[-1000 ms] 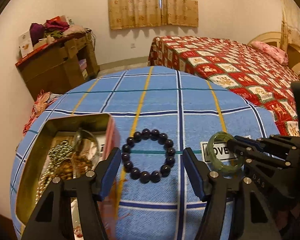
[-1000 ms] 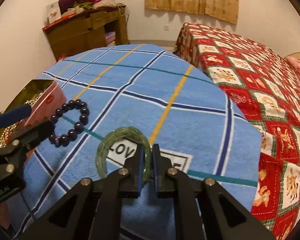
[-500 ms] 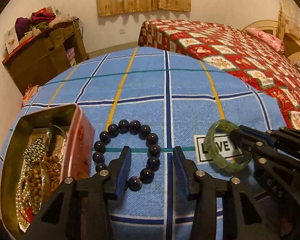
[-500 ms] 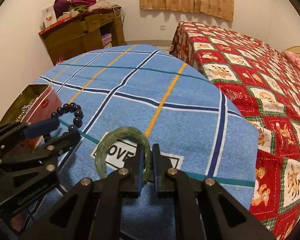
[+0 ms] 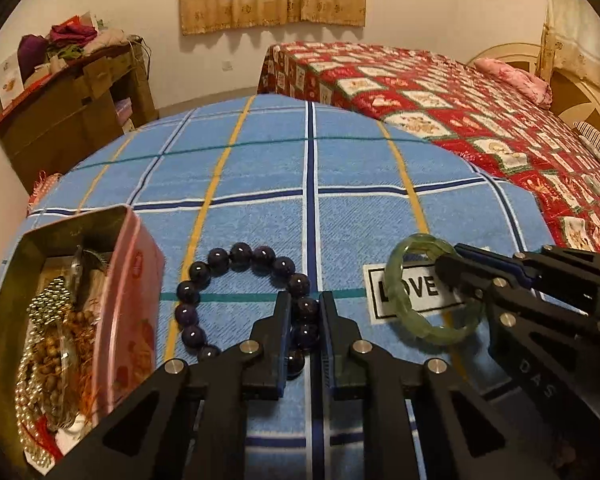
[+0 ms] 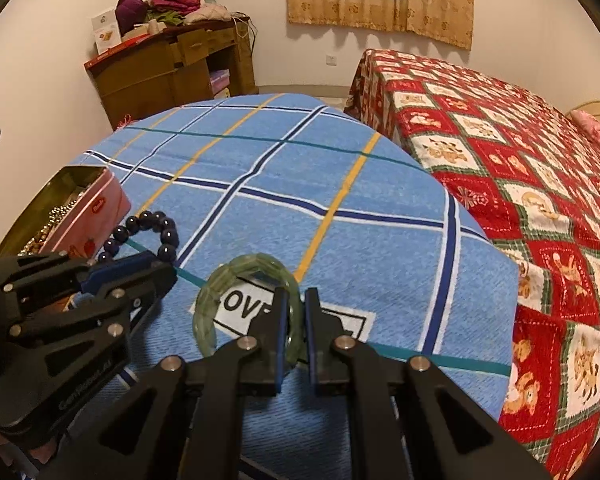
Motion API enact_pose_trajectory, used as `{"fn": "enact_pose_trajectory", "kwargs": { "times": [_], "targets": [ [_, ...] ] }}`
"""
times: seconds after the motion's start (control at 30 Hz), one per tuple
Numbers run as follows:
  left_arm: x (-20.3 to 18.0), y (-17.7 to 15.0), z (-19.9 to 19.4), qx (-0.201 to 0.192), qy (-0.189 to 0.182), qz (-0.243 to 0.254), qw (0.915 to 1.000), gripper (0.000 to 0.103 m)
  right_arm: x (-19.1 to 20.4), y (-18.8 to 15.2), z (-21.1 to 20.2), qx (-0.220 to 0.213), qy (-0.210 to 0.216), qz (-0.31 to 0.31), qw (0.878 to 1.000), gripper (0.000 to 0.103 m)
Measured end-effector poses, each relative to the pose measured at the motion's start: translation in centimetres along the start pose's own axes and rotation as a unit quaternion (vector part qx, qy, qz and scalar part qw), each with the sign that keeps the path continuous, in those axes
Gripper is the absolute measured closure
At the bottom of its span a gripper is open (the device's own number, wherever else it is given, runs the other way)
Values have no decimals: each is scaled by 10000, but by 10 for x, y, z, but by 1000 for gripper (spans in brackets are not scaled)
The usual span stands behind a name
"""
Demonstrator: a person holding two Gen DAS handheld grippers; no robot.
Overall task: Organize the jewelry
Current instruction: 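Close the left gripper on the black bead bracelet while the right gripper holds the jade bangle, then carry the bracelet and jade bangle into the tin box and open both grippers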
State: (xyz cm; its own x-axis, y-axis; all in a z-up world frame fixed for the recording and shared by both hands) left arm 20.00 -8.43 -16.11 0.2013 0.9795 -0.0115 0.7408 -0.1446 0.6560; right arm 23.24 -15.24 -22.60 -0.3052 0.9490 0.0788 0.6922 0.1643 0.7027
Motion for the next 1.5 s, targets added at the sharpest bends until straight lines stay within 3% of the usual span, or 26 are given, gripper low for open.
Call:
{"fn": "enact_pose_trajectory", "kwargs": {
  "times": [0.43,0.8,1.13,1.5],
  "targets": [
    [7,6,-62,-634,-50,-164,9978,90,21,-2,-23,-250,333,-58,9991,93],
    [14,21,-103,-1055,-90,-291,9940,90,32,21,-54,-601,455,-143,9971,93],
    [51,27,-133,-1376,350,-465,9888,90,60,46,-68,-871,738,-339,9929,93],
    [96,16,-141,-1425,797,-748,9838,90,109,61,-69,-992,1054,-734,9867,93]
  ]
}}
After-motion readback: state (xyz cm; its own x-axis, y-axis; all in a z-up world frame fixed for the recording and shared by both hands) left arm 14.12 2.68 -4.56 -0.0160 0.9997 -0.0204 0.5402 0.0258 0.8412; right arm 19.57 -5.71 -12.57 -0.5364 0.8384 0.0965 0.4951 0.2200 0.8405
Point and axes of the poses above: each gripper's, at about its wrist camera, not at the fingertips, and z roughly the way its jaws point, x to its left, y to its top, the point moved 10 cm from there along z, roughly the way its jaws point
